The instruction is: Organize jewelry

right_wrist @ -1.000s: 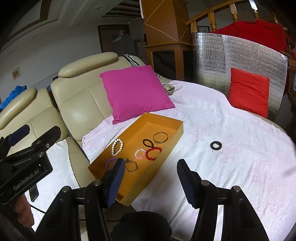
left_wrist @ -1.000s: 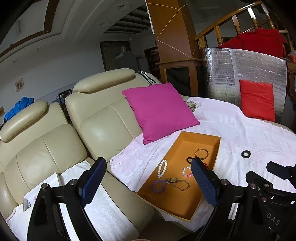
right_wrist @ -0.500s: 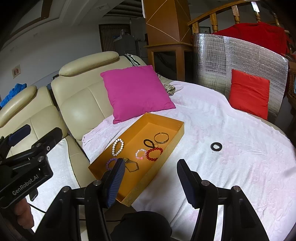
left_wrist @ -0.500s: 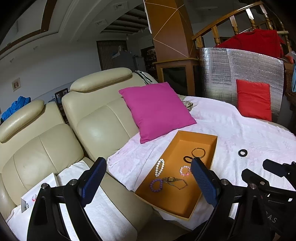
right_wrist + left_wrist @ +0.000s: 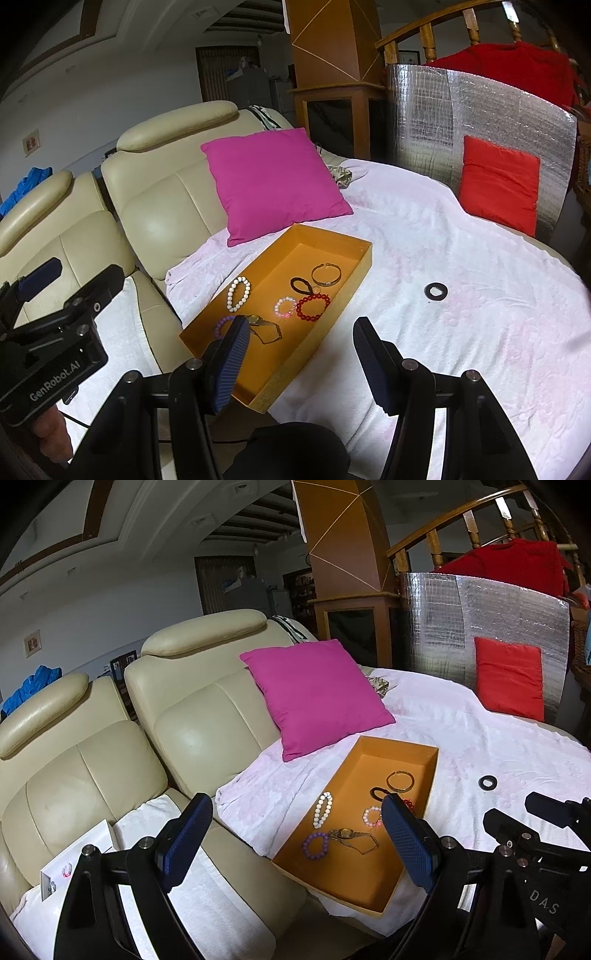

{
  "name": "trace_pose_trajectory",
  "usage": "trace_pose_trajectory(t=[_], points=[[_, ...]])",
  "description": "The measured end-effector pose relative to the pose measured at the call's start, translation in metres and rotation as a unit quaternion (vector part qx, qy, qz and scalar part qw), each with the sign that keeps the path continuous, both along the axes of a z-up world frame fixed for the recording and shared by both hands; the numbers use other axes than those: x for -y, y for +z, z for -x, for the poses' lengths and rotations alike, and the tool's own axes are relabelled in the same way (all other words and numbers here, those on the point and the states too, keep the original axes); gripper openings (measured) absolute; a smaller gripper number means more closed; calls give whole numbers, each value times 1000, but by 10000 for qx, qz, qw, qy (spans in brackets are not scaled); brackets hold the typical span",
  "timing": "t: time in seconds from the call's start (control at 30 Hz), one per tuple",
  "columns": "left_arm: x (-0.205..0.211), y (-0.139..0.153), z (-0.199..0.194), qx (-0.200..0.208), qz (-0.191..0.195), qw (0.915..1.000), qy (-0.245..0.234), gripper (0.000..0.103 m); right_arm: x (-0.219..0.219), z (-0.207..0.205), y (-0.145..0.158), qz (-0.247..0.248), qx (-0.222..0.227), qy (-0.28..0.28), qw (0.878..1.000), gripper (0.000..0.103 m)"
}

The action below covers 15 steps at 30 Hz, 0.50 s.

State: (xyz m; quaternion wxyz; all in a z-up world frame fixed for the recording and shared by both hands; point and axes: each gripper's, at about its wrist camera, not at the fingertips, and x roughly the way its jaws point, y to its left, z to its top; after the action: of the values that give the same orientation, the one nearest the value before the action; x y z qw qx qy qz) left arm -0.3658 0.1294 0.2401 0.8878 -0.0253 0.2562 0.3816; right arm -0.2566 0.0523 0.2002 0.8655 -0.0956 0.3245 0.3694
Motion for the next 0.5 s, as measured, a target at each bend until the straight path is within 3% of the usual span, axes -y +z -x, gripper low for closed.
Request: trace_pose_trajectory(t=[0.5], points=[[-26,-6,6,74,194,9998,80,93,-28,4,-3,136,53,73,9999,63]])
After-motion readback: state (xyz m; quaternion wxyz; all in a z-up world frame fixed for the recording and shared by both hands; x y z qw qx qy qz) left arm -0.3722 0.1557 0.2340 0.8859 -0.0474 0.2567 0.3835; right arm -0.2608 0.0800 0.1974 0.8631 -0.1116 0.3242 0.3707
